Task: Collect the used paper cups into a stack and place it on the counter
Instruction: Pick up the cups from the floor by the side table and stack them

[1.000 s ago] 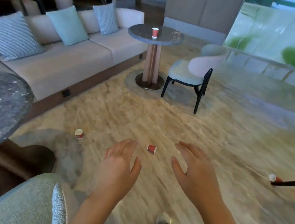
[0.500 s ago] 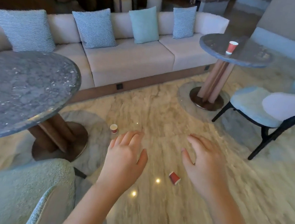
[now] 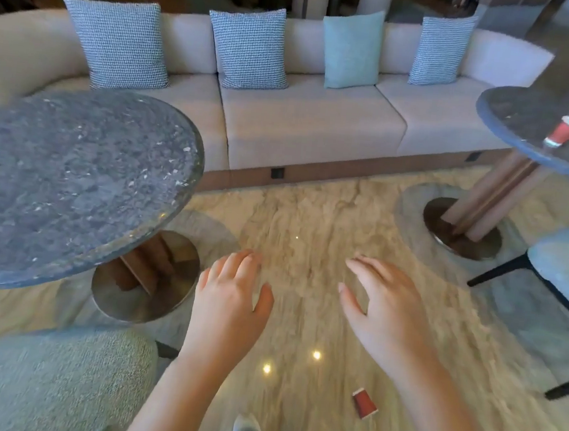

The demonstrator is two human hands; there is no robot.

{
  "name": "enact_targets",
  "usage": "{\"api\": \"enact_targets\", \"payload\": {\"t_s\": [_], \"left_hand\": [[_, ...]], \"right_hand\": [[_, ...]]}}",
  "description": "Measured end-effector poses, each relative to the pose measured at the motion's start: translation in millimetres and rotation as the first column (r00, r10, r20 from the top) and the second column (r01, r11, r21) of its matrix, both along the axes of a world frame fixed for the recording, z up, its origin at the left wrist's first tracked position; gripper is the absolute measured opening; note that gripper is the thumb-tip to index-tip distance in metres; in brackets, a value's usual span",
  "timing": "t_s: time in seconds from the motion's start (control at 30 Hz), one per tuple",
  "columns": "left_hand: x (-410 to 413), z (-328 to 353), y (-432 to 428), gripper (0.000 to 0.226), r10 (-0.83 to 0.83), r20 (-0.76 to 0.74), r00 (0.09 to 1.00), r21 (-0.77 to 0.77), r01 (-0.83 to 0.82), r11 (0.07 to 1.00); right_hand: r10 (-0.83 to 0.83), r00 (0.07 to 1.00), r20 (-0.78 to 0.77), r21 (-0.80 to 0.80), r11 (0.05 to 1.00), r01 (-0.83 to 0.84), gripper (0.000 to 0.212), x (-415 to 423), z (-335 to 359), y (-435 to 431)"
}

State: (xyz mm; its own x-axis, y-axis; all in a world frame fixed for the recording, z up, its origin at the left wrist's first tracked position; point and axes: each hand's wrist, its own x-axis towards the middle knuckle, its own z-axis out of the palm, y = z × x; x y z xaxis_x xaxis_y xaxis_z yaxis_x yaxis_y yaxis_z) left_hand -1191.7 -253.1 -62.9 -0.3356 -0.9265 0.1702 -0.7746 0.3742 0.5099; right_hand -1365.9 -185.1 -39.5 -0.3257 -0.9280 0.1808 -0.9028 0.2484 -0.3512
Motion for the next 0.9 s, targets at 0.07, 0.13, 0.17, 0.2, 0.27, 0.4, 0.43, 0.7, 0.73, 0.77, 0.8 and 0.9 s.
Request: {"api": "enact_targets", "payload": {"t_s": [0.07, 0.13, 0.17, 0.2, 0.27, 0.4, 0.43, 0.7, 0.73, 0.77, 0.8, 0.9], "left_hand": [[-0.3, 0.1, -24.0, 0.034, 0.029, -0.025, 0.999, -0.016, -0.030, 0.999], [-0.6, -2.1, -43.0, 0.033, 0.059, -0.033, 0.998, -0.025, -0.060, 0.998], [-0.8, -4.2, -50.9, 0.034, 0.077, -0.032, 0.997, -0.021, -0.077, 0.997], [-0.7, -6.4, -58.1, 0.035, 0.091, -0.027, 0.996, -0.014, -0.091, 0.996], [-1.3, -11.3, -71.8, 0.037, 0.108, -0.017, 0.994, -0.008, -0.108, 0.994], [-14.1, -23.8, -101.2, 0.037, 0.142, 0.021, 0.990, 0.002, -0.142, 0.990], [-19.6, -26.6, -109.6, 0.038, 0.149, 0.024, 0.989, -0.005, -0.148, 0.989], [-79.4, -52.3, -186.3, 0.037, 0.231, 0.021, 0.973, 0.006, -0.231, 0.973], [-85.4, -57.9, -197.2, 0.038, 0.237, 0.020, 0.971, 0.011, -0.237, 0.971], [-89.1, -63.0, -205.6, 0.039, 0.239, 0.024, 0.971, 0.014, -0.239, 0.971], [-94.7, -73.7, -217.7, 0.039, 0.244, 0.030, 0.969, 0.022, -0.245, 0.969], [-105.5, -111.0, -252.3, 0.041, 0.262, 0.049, 0.964, 0.069, -0.265, 0.962]], "right_hand": [[0.040, 0.999, -0.010, -0.008, 0.999, -0.040, 0.033, 0.9, 2.8, -31.1], [0.078, 0.997, 0.003, -0.009, 0.997, -0.078, 0.033, 1.6, 0.1, -57.8], [0.099, 0.995, 0.009, -0.001, 0.995, -0.099, 0.033, 1.6, -3.1, -69.6], [0.120, 0.993, 0.013, 0.013, 0.993, -0.120, 0.034, 1.5, -6.5, -79.9], [0.152, 0.988, 0.022, 0.036, 0.988, -0.153, 0.034, -0.3, -13.1, -98.7], [0.191, 0.981, 0.031, 0.026, 0.981, -0.192, 0.032, -16.8, -27.2, -137.6], [0.205, 0.978, 0.032, 0.019, 0.978, -0.206, 0.032, -23.1, -31.1, -148.2], [0.369, 0.928, 0.056, 0.040, 0.928, -0.371, 0.034, -84.9, -71.5, -241.9], [0.375, 0.925, 0.056, 0.034, 0.925, -0.377, 0.034, -93.1, -78.3, -255.0], [0.377, 0.925, 0.054, 0.028, 0.925, -0.379, 0.034, -98.6, -84.2, -266.0], [0.381, 0.923, 0.059, 0.031, 0.923, -0.383, 0.035, -106.0, -95.7, -281.3], [0.395, 0.914, 0.093, 0.048, 0.915, -0.401, 0.034, -117.4, -135.3, -320.1]]}}
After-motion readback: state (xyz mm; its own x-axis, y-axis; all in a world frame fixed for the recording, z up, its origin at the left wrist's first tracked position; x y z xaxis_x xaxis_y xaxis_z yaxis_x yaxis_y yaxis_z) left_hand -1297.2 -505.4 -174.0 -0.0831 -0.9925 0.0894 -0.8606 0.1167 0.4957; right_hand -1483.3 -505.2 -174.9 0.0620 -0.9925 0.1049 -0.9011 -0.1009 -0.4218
